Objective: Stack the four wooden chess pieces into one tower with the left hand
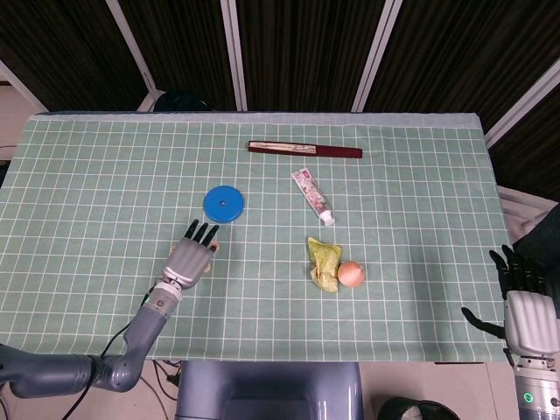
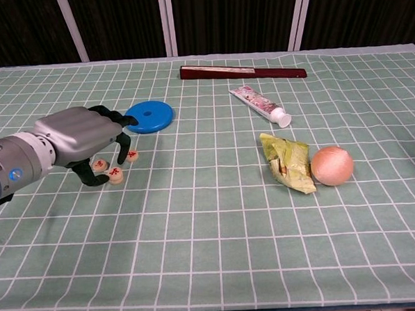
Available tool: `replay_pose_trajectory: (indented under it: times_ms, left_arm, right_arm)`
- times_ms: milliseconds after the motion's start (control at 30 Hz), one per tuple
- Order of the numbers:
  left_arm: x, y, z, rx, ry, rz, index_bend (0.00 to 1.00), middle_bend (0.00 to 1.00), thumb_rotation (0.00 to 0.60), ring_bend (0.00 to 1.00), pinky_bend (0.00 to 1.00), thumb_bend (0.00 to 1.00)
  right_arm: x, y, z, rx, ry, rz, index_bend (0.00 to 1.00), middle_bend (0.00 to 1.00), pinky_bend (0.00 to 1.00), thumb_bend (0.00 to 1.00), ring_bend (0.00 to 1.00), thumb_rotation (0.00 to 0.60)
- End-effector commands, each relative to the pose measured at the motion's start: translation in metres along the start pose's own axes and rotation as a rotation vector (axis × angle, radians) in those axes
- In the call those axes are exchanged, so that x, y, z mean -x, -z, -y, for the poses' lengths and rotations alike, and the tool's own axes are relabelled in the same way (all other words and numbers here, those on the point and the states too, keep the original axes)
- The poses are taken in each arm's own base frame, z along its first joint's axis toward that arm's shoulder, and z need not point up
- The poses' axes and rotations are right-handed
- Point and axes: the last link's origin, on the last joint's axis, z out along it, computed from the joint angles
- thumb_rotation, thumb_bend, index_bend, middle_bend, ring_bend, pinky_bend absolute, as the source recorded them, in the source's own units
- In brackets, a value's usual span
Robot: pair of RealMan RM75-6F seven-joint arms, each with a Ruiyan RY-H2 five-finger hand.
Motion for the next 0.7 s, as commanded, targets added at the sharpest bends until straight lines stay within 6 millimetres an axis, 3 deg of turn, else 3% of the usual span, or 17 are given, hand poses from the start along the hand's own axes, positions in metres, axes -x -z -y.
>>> replay_pose_trajectory:
  times_ms: [33, 200, 367, 700]
  left_arm:
    - [-0.003, 0.001, 0.002, -0.004, 0.001, -0.008, 0.42, 0.00, 0.600, 0.00, 0.00, 0.31]
    - [-0.016, 0.000, 0.007, 0.000, 0.033, -0.052, 0.40, 0.00, 0.600, 0.00, 0.00, 0.31]
    - [-0.026, -0.011, 0.014, 0.010, 0.129, -0.052, 0.37, 0.00, 0.600, 0.00, 0.00, 0.27]
    - [-0.040, -0.036, 0.027, -0.001, 0.137, -0.023, 0.37, 0.00, 0.600, 0.00, 0.00, 0.26]
  right_arm:
    - [0.000, 0.000, 0.000, 0.000, 0.000, 0.000, 0.08, 0.01, 0.00, 0.23, 0.00, 0.600]
    - [0.000, 0.000, 0.000, 0.003, 0.000, -0.002, 0.08, 0.01, 0.00, 0.23, 0.00, 0.600]
    - [0.000, -0.001, 0.000, 0.003, 0.003, -0.004, 0.08, 0.01, 0.00, 0.23, 0.00, 0.600]
    - [0.002, -0.003, -0.001, 0.017, -0.014, 0.008, 0.08, 0.01, 0.00, 0.23, 0.00, 0.600]
